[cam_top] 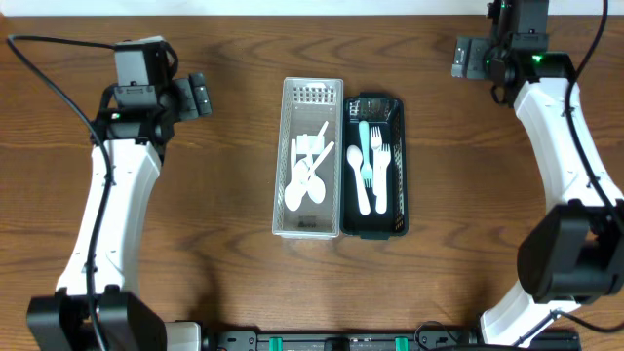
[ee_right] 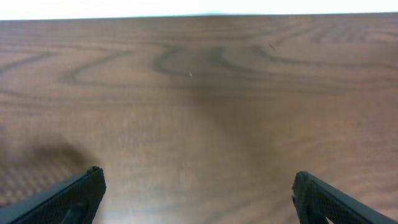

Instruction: Pack container

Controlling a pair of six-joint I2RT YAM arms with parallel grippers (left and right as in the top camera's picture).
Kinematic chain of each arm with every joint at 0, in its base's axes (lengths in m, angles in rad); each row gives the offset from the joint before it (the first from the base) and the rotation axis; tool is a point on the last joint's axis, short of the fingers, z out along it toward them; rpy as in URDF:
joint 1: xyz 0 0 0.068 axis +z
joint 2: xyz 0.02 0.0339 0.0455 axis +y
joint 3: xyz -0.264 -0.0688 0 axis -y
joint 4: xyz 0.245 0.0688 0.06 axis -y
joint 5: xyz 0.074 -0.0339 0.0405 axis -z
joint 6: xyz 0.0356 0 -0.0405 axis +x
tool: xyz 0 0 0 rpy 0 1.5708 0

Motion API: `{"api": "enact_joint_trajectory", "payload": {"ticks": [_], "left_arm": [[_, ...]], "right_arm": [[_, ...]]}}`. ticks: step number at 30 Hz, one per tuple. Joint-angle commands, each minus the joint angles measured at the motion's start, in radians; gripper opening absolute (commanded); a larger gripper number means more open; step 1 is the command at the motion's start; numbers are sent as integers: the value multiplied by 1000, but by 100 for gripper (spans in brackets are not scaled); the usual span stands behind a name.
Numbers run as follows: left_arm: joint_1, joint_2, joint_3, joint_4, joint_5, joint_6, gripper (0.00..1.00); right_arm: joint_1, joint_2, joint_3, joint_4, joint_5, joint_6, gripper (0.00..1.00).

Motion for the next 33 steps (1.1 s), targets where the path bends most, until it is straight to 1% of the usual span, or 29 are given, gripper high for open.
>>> {"api": "enact_joint_trajectory", "payload": {"ticks": [1,3,5,10,11,13,18,22,25,29,33], "left_arm": [[-2,-97,-19,13,-12,64,98],[-2,-151,-62,40,-12,64,98],[-2,-215,-124,84,-12,64,98],[-4,-420,-344,232,-12,64,98],[-5,-491,-418,278,-12,63,98],[-5,-589,-509,328,-12,64,98],[-8,-893,-733,407,-12,60,98],[-21,-1102,-851,407,-12,60,98],[-21,-1199,-888,380,-12,60,98],[-21,-1227,-888,326,-12,60,98],[-21,-1218,-888,280,-12,60,98]], "right_arm": [[3,-112,-15,-26,31,-18,99],[3,-160,-62,-29,34,-7,99],[4,-231,-145,-6,43,-2,99],[6,-462,-413,80,74,8,99],[9,-537,-488,89,74,8,99],[17,-639,-581,91,74,9,99],[60,-907,-776,80,74,8,99],[80,-1078,-863,40,74,8,99],[80,-1166,-894,4,74,8,99],[80,-1219,-900,-71,74,8,99],[80,-1219,-900,-133,74,8,99]]}}
